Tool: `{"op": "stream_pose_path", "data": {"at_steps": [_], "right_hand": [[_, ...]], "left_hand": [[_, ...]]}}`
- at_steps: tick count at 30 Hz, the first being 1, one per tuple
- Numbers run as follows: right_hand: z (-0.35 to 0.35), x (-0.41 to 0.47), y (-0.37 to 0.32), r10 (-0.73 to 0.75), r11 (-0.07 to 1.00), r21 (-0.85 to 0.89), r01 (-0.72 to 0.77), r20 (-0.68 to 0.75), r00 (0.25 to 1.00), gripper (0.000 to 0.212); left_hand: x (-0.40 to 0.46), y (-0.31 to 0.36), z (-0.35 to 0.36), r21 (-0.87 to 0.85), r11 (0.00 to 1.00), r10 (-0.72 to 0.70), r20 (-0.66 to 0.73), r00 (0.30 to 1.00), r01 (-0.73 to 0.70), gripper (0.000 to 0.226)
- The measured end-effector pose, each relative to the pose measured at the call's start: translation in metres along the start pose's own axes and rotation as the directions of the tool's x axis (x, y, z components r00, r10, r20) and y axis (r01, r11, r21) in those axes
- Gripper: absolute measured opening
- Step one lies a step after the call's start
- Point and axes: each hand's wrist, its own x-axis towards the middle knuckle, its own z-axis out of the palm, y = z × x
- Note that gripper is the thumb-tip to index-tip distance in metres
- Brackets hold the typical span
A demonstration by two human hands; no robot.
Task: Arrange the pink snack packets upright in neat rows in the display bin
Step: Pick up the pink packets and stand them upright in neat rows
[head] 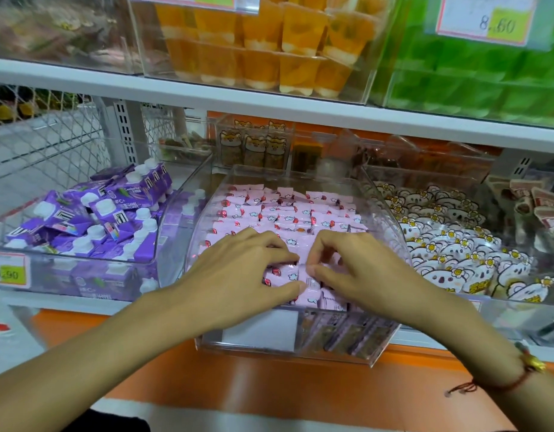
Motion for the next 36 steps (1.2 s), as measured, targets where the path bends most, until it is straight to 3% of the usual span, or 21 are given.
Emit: {"op": "stream_pose_path", "data": {"at_steps": [3,5,8,10,12,14,17,19,21,23,25,28,30,32,34,36], "right_hand": [[0.002,-0.001,-0.002,-0.04,0.994,0.098,0.051,-0.108,0.993,0.006],[0.001,-0.001,-0.005,-0.022,0.957,0.274,0.101,-0.278,0.96,0.005],[-0.013,0.001,-0.007,0.083,0.89,0.393,0.23,-0.637,0.767,0.009],[-0.022,0.001,-0.006,0.212,0.809,0.498,0.313,-0.742,0.636,0.013],[-0.025,0.001,-0.005,0.354,0.688,0.651,0.321,-0.687,0.634,0.012],[-0.02,0.001,-0.005,0.458,0.555,0.799,0.231,-0.525,0.717,0.004],[-0.011,0.001,-0.007,0.486,0.386,0.911,0.147,-0.336,0.807,0.005],[-0.011,0.002,-0.005,0.476,0.341,0.933,0.11,-0.272,0.836,0.005],[-0.014,0.002,-0.001,0.467,0.409,0.91,0.072,-0.276,0.84,0.006],[-0.016,-0.002,0.004,0.358,0.689,0.721,0.071,-0.425,0.832,0.017],[-0.015,-0.008,0.002,0.069,0.915,0.375,0.148,-0.508,0.859,0.037],[-0.006,-0.01,-0.005,-0.246,0.968,-0.053,0.245,-0.383,0.89,0.054],[-0.001,-0.008,-0.006,-0.287,0.955,-0.182,0.236,-0.348,0.893,0.05],[-0.001,-0.006,-0.003,-0.237,0.971,-0.096,0.217,-0.387,0.891,0.041],[-0.003,-0.004,-0.001,-0.069,0.961,0.214,0.174,-0.424,0.903,0.027],[-0.006,-0.002,0.004,0.129,0.826,0.553,0.109,-0.373,0.919,0.029]], "left_hand": [[0.001,0.0,0.001,0.021,1.0,-0.009,0.003,1.0,0.009,0.051],[0.002,0.0,0.001,0.02,1.0,-0.014,0.009,1.0,0.014,0.052],[0.001,0.0,0.0,-0.028,0.999,-0.019,0.004,1.0,0.019,0.053],[-0.001,0.002,-0.001,-0.115,0.992,-0.054,-0.039,0.998,0.049,0.058],[-0.003,0.004,-0.003,-0.281,0.956,-0.127,-0.125,0.984,0.087,0.068],[-0.004,0.009,-0.006,-0.443,0.896,-0.118,-0.205,0.972,0.015,0.071],[-0.006,0.015,-0.01,-0.452,0.883,-0.016,-0.3,0.954,-0.127,0.055],[-0.006,0.014,-0.013,-0.442,0.89,-0.04,-0.327,0.944,-0.115,0.04],[-0.004,0.013,-0.018,-0.583,0.81,-0.131,-0.289,0.948,-0.066,0.028],[0.0,0.011,-0.024,-0.745,0.667,-0.26,-0.229,0.938,0.004,0.015],[0.004,0.01,-0.028,-0.805,0.589,-0.369,-0.188,0.91,0.072,0.011],[0.005,0.009,-0.029,-0.829,0.544,-0.399,-0.116,0.91,0.133,0.022],[0.005,0.014,-0.029,-0.843,0.517,-0.383,-0.068,0.921,0.152,0.03],[0.006,0.015,-0.028,-0.866,0.471,-0.386,-0.033,0.922,0.166,0.039],[0.006,0.01,-0.026,-0.866,0.476,-0.376,-0.045,0.926,0.151,0.04],[0.004,0.001,-0.02,-0.713,0.693,-0.29,-0.14,0.947,0.107,0.029]]}}
